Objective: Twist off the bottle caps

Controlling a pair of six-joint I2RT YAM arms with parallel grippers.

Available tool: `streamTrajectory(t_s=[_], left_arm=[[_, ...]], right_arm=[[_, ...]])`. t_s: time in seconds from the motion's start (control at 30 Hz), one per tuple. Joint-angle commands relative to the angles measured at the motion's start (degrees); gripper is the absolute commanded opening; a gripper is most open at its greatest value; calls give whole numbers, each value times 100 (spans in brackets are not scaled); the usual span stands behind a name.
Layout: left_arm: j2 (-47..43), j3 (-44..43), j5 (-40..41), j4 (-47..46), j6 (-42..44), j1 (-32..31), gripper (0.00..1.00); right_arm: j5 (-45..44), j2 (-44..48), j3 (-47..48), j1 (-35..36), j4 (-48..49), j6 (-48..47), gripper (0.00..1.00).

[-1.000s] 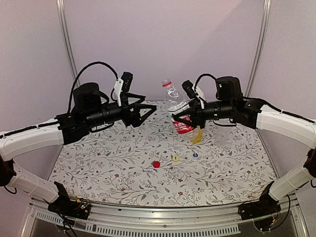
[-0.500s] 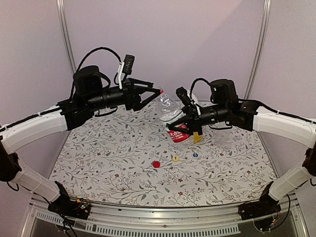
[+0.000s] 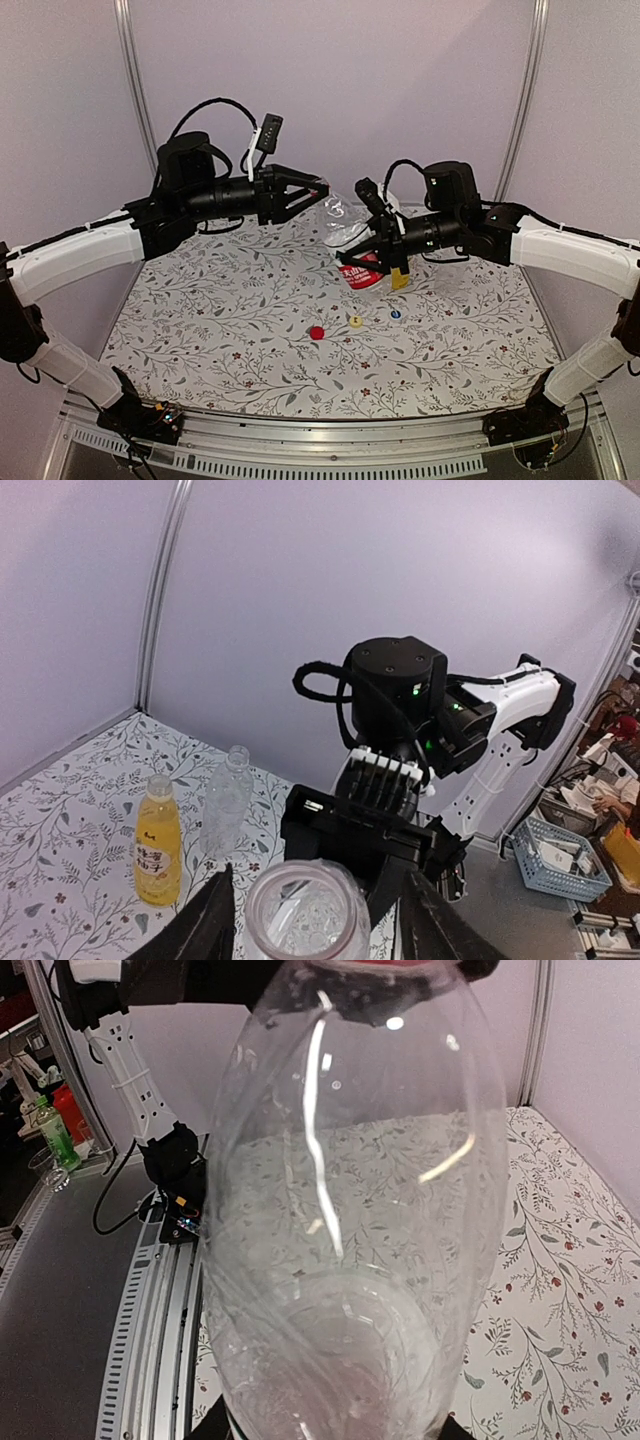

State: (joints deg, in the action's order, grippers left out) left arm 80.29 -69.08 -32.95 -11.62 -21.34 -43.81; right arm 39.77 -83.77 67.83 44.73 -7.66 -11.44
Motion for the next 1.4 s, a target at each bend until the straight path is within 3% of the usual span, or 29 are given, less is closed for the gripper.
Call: streamTrajectory(t_s=[0.0, 0.4, 0.57, 0.67, 0.8, 1.0, 1.37], left_arm=[[123, -158, -182, -8, -14, 56, 55], [217, -212, -273, -59, 7, 59, 44], [172, -204, -352, -68, 83, 70, 23], [97, -150, -315, -92, 175, 78, 0], [-88, 7, 22, -186, 171, 92, 0], [-227, 169, 303, -139, 293, 83, 0], [-225, -21, 2119, 1137, 1380, 82, 0]], right_arm=[[39, -52, 50, 40, 98, -42, 39], [36, -49, 38, 45, 96, -43, 39], [18, -69, 40, 45, 95, -42, 43], [95, -87, 37, 45, 90, -13, 52], [109, -46, -21, 45, 130, 40, 74], [-277, 152, -94, 53, 355, 312, 99], [-2552, 461, 93, 53, -15, 675, 99]])
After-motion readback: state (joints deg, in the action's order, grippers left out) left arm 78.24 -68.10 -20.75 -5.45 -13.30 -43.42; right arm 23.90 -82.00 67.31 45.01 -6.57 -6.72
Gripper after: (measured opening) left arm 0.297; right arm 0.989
